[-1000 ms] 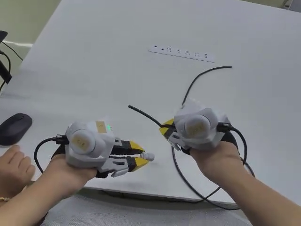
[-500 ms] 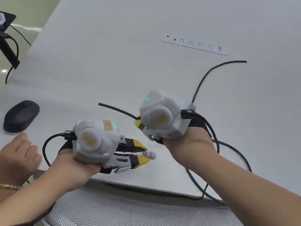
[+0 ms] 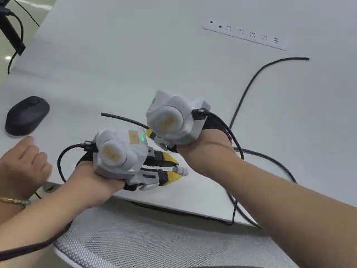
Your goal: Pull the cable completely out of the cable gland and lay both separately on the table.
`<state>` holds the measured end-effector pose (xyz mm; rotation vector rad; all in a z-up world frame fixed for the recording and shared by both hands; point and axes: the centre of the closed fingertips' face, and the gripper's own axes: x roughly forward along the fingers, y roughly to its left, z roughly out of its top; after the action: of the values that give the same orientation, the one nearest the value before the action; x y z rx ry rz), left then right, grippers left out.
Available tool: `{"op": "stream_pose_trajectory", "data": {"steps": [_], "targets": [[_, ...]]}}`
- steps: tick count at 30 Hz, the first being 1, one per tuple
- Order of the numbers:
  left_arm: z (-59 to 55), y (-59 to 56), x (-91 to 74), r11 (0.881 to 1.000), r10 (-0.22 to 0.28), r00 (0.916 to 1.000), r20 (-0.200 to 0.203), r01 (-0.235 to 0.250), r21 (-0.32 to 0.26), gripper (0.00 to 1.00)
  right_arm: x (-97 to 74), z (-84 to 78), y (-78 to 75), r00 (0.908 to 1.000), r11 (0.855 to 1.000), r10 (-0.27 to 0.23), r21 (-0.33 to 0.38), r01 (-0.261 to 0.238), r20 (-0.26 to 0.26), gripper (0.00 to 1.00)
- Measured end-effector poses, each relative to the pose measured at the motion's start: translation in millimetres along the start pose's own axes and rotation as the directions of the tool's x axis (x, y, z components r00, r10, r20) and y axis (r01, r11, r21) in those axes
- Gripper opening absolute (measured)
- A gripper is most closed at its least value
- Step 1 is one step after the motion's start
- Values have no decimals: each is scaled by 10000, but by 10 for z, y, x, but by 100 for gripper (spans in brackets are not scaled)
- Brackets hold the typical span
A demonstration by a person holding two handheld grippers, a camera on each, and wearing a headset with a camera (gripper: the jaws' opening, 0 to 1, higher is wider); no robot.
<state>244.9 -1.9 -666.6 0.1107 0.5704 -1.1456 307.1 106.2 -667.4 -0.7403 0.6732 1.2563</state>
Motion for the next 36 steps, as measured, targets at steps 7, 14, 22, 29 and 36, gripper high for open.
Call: {"op": "stream_pose_trajectory", "data": {"steps": [7,14,22,29,36], "targets": [[-64,72,57,10000,-30,10000,-84,29,-44,15,227,-119,8,9990,9993,366,-43,-368,-237,0],[-177,148,95,9999,6,9996,-291,-9,-110,16,303,-148,-41,9977,9979,643,71,-642,-199,0],[-279,156,125,9999,64,9978,-665,-72,-112,16,347,-156,-89,9965,9965,824,137,-823,-119,0],[-307,167,136,9997,84,9974,-722,-100,-211,16,415,-216,-28,9942,9944,1051,-58,-1052,-228,0],[-332,176,134,9998,155,9960,-885,-162,-71,16,456,-227,-52,9941,9946,1034,-96,-1038,-313,0]]}}
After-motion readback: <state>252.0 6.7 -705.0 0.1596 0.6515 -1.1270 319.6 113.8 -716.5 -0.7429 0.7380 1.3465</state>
